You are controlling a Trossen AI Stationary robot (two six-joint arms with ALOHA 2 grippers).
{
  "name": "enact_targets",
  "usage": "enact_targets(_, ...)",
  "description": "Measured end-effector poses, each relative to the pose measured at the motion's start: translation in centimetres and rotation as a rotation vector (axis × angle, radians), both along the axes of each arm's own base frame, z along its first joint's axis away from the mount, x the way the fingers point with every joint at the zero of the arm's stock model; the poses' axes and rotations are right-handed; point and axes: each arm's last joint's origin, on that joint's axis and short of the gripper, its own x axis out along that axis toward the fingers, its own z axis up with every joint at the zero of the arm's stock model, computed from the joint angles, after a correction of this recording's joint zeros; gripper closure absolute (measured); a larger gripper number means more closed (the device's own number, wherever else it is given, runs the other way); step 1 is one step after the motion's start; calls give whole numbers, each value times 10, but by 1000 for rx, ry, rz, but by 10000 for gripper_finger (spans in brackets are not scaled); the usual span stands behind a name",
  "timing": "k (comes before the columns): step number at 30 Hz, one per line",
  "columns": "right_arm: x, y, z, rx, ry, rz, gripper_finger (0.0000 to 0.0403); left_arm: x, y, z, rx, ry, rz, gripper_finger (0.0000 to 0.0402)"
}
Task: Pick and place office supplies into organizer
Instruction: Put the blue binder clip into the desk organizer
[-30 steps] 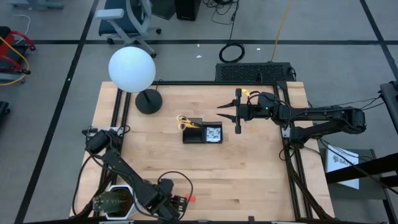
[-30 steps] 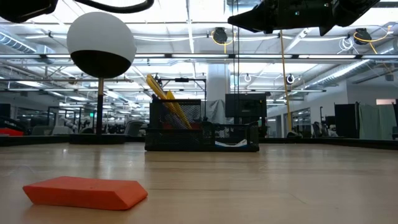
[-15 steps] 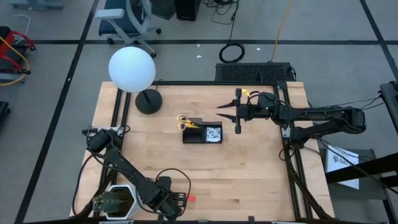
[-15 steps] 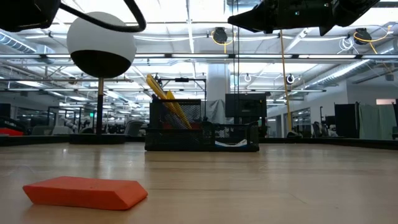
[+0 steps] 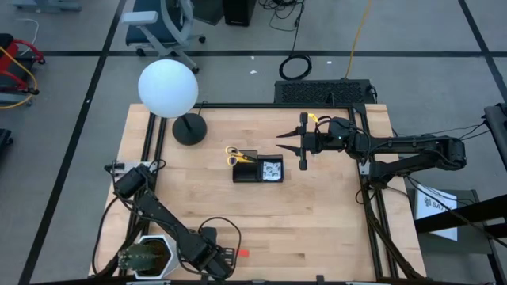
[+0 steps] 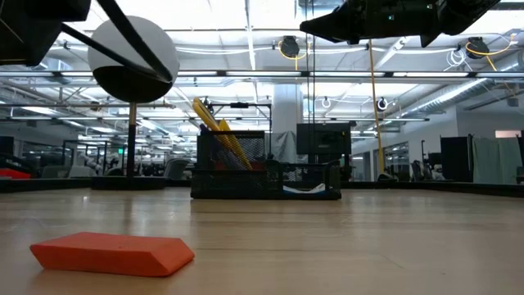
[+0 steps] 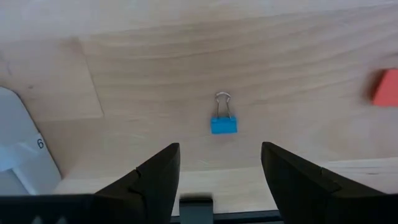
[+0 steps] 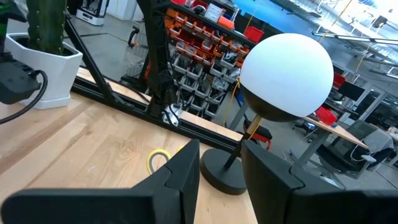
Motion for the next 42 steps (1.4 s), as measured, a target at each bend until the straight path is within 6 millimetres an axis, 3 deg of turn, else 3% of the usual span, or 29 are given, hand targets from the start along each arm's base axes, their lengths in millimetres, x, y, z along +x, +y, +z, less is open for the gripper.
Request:
enact_targets(19, 0, 0, 0, 0, 0, 0, 293, 2, 5, -2, 51, -23, -3, 170)
enact_targets(30, 0, 0, 0, 0, 0, 0, 293, 9, -1, -25, 23, 5, -8, 170)
enact_targets(42, 0, 0, 0, 0, 1, 0, 292, 8, -2, -24, 13, 10, -13, 170)
